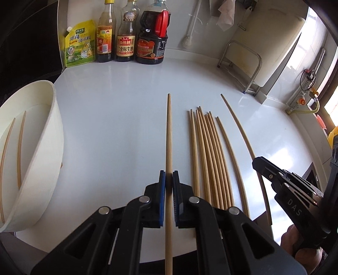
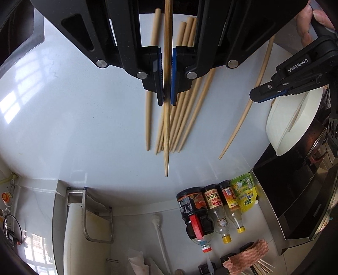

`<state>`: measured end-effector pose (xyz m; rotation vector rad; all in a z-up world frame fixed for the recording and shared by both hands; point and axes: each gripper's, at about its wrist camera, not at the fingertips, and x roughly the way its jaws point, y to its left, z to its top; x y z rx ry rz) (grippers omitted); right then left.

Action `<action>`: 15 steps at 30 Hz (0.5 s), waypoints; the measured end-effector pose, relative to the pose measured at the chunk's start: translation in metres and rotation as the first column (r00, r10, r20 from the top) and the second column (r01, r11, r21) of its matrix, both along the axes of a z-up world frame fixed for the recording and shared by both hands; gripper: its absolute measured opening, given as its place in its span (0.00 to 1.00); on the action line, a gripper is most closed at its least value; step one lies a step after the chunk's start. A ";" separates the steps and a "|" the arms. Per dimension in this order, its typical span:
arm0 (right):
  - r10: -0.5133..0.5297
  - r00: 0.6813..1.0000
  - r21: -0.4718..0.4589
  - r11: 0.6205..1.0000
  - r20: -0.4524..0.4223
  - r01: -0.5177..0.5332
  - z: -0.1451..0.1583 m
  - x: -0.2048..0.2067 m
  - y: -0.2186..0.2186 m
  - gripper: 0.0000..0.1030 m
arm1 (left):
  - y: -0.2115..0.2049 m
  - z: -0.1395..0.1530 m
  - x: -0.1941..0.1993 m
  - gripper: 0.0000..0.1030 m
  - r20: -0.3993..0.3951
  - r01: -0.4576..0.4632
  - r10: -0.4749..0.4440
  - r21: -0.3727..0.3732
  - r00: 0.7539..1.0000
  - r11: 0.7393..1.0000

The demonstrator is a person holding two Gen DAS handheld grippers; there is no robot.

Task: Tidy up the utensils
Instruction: 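Close the left tool on one chopstick while the right tool grasps another, then carry both held chopsticks over the white basin and lower them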

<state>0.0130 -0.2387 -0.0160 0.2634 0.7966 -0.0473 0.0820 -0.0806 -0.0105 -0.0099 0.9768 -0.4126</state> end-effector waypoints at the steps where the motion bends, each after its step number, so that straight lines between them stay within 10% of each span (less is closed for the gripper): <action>1: 0.013 1.000 0.004 1.000 0.008 -0.013 0.004 0.002 0.006 0.06 | 0.006 0.006 -0.001 0.07 0.010 -0.006 0.006 -0.011 1.000 1.000; 15: 0.262 0.960 0.017 0.964 0.094 -0.265 0.052 0.054 0.139 0.06 | 0.148 0.064 0.002 0.07 0.148 -0.240 0.250 -0.083 0.957 0.967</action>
